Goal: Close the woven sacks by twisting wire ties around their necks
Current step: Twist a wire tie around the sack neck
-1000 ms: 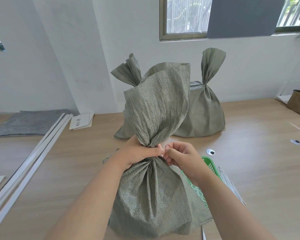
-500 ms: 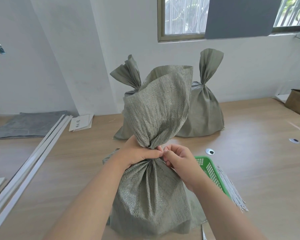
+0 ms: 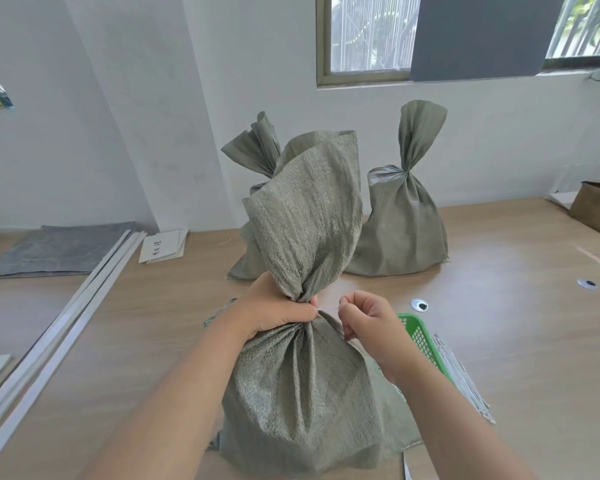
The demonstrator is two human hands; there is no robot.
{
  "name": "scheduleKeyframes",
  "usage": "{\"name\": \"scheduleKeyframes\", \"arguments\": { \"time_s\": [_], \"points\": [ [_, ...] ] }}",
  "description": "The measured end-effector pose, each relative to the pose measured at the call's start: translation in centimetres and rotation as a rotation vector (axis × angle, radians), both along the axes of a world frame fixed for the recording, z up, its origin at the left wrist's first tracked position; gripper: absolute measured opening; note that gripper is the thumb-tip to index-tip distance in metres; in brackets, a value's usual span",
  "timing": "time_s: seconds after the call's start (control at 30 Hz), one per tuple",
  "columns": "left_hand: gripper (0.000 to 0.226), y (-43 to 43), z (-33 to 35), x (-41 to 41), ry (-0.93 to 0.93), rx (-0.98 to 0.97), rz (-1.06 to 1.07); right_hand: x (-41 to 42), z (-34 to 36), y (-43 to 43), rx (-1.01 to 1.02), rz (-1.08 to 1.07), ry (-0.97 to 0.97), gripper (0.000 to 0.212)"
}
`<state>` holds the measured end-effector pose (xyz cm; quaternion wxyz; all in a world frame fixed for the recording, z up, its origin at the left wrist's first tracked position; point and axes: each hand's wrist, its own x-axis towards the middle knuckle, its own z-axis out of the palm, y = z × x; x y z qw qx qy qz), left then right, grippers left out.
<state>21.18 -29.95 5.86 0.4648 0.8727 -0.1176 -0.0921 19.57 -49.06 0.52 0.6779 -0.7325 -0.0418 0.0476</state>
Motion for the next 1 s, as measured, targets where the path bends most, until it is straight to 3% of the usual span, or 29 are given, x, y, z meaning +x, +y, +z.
{"name": "scheduleKeyframes", "arguments": {
  "time_s": [0.13, 0.3, 0.43, 0.57, 0.7, 0.87, 1.0],
  "points": [
    [0.01, 0.0, 0.1, -0.1, -0.007, -0.013, 0.005, -0.1, 0.5, -0.2, -0.116, 0.008, -0.133, 0.008],
    [0.024, -0.3, 0.0, -0.1, -0.036, 0.023, 0.022, 0.2, 1.4, 0.6, -0.393, 0.024, -0.389, 0.014],
    [0.016, 0.0, 0.4, 0.2, -0.057, 0.141, 0.006, 0.8, 1.9, 0.6, -0.677, 0.001, -0.554, 0.012],
    [0.036, 0.5, 1.1, 0.7, -0.034, 0.286, 0.003, 1.2, 1.7, -0.7, -0.755, -0.081, -0.519, 0.018],
    [0.039, 0.6, 1.1, 0.7, -0.019, 0.313, -0.011, 1.4, 1.6, -0.9, -0.761, -0.121, -0.502, 0.015],
    [0.023, 0.9, 0.4, 0.5, -0.013, 0.255, 0.037, 1.4, 2.6, 0.1, -0.904, 0.089, -0.605, 0.009],
    [0.026, 1.1, 0.1, 0.7, -0.069, 0.217, 0.036, 1.7, 3.6, 1.7, -1.085, 0.227, -0.701, 0.024]
  ]
}}
